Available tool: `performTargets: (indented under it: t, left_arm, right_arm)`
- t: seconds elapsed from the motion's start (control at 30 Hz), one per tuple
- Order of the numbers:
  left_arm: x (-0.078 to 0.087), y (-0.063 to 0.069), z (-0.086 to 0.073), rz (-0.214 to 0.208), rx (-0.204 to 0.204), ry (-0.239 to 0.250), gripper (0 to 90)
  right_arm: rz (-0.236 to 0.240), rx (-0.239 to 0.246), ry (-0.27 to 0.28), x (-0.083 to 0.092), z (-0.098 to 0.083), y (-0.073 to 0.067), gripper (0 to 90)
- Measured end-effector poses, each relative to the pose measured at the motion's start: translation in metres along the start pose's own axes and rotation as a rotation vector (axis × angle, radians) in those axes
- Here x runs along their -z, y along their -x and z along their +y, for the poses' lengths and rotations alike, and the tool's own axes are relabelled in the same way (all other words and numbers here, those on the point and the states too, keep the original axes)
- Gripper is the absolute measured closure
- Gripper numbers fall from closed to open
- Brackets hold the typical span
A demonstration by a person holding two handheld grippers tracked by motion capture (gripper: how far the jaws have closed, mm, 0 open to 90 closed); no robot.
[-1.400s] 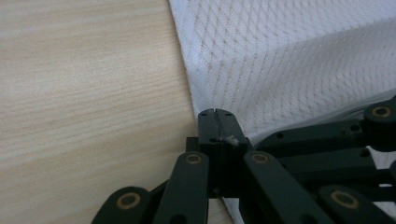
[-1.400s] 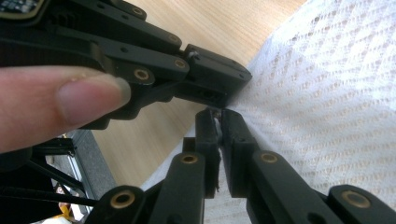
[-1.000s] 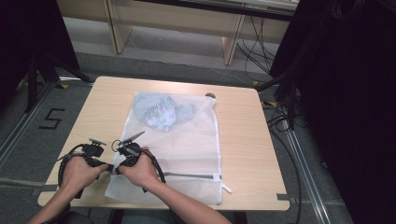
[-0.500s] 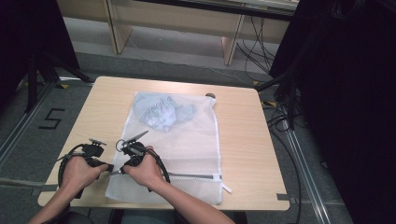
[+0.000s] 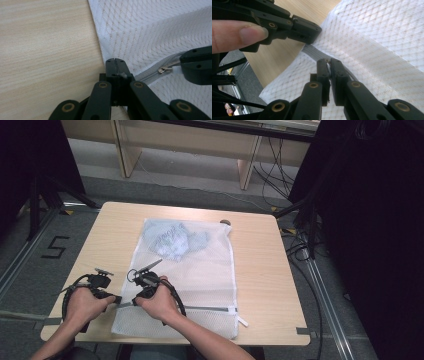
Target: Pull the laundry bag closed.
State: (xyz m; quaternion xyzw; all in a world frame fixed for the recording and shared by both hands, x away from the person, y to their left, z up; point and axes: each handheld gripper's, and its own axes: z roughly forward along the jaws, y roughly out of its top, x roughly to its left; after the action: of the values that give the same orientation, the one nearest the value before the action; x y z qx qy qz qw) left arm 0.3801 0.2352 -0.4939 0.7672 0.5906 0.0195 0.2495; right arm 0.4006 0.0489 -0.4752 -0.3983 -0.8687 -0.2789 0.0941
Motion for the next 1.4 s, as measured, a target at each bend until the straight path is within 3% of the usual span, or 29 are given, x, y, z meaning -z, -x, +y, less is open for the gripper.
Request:
performTargets:
  t: [0.03,0.1,0.13,0.27,0.5,0.53,0.6,0.67,0.7,0.73,0.9,1.07,1.13,1.27,1.37,1.4]
  left_arm:
    - [0.000,0.001,0.000,-0.001,0.005,0.004,89.9]
    - [0.000,0.000,0.000,-0.001,0.000,0.000,89.9]
    - [0.000,0.000,0.000,-0.002,0.000,0.001,89.9]
    - [0.000,-0.001,0.000,0.000,0.000,0.001,89.9]
    - [0.000,-0.001,0.000,-0.002,0.000,0.001,89.9]
    - [0.000,0.000,0.000,-0.003,0.004,0.005,89.9]
    - [0.000,0.000,0.000,0.000,0.005,0.006,89.9]
    - [0.000,-0.001,0.000,-0.008,0.003,-0.001,89.9]
    - [0.000,-0.001,0.000,-0.007,0.000,-0.003,89.9]
    - [0.000,-0.001,0.000,-0.008,0.006,0.002,89.9]
    - [0.000,-0.001,0.000,-0.009,0.013,0.005,89.9]
    - [0.000,0.000,0.000,0.000,0.003,0.005,89.9]
    - [0.000,0.000,0.000,-0.001,0.004,0.006,89.9]
    - [0.000,-0.001,0.000,-0.002,0.000,0.000,89.9]
    - [0.000,-0.001,0.000,0.001,0.002,0.003,89.9]
    - [0.000,-0.001,0.000,0.000,0.000,0.002,89.9]
  right_arm:
    - [-0.001,-0.016,-0.005,0.001,0.000,-0.001,87.1]
    - [0.016,0.017,-0.004,0.002,-0.001,0.002,87.1]
    - [0.007,-0.029,-0.014,0.003,-0.002,0.000,87.1]
    - [-0.007,0.016,0.002,0.006,-0.004,0.003,87.1]
    - [-0.014,-0.009,-0.002,0.010,-0.006,0.003,87.1]
    - [-0.012,0.012,0.010,0.010,-0.006,0.005,87.1]
    - [-0.009,-0.034,0.014,0.010,-0.007,0.004,87.1]
    - [-0.018,0.005,0.004,0.012,-0.007,0.007,87.1]
    - [-0.012,0.007,0.011,0.013,-0.007,0.007,87.1]
    - [-0.015,-0.020,0.010,0.013,-0.007,0.005,87.1]
    - [-0.017,0.004,0.011,0.017,-0.009,0.009,87.1]
    - [-0.019,-0.026,0.000,0.019,-0.010,0.009,87.1]
    - [-0.018,0.004,0.006,0.020,-0.010,0.010,87.1]
    - [-0.016,-0.033,0.004,0.021,-0.010,0.009,87.1]
    - [-0.011,0.015,0.022,0.021,-0.011,0.013,87.1]
    - [-0.021,-0.026,0.007,0.022,-0.011,0.010,87.1]
